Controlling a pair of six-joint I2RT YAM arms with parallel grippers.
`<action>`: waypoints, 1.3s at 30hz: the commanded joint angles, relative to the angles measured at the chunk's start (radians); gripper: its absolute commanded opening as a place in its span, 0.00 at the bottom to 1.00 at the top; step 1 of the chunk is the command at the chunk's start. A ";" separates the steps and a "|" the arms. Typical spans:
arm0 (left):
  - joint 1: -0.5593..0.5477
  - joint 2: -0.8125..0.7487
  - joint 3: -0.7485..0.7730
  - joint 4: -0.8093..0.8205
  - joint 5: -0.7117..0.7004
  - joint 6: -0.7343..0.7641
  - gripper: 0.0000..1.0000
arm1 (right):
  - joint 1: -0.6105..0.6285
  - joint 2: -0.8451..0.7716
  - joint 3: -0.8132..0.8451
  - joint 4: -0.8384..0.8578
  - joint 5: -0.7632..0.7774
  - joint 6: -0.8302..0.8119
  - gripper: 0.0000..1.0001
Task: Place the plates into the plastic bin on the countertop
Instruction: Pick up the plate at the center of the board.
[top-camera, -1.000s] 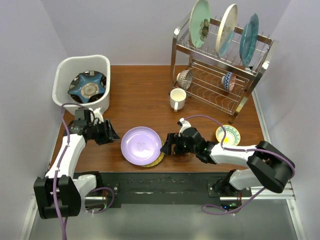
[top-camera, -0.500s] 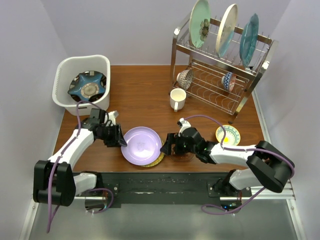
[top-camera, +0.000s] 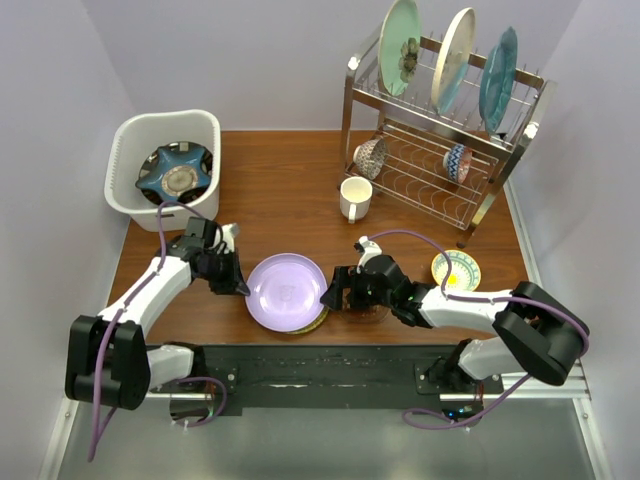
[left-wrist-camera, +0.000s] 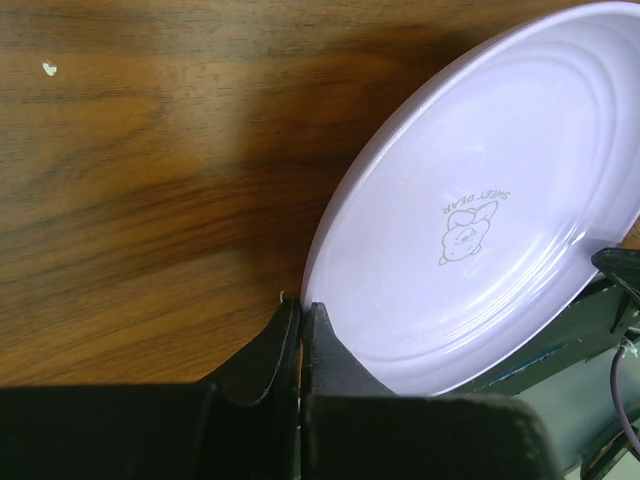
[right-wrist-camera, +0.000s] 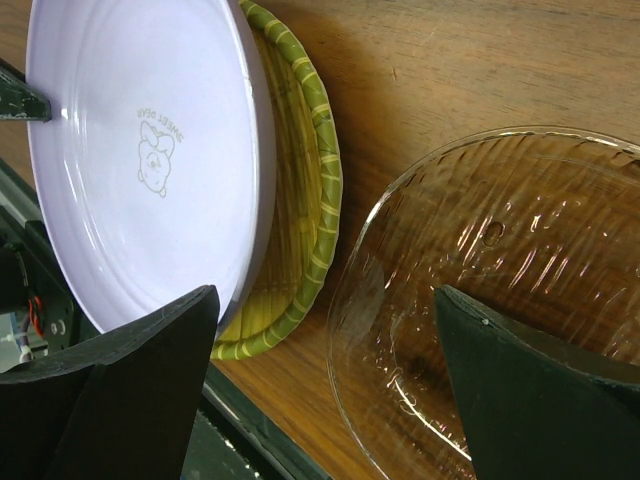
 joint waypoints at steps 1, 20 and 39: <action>-0.006 -0.036 0.029 0.020 0.008 -0.017 0.00 | 0.006 -0.022 0.021 -0.010 0.014 -0.014 0.93; -0.007 -0.073 0.123 -0.036 -0.080 -0.030 0.00 | 0.006 -0.065 0.006 -0.012 0.023 -0.026 0.93; -0.006 -0.045 0.307 -0.082 -0.141 -0.032 0.00 | 0.006 -0.065 0.004 -0.016 0.018 -0.030 0.94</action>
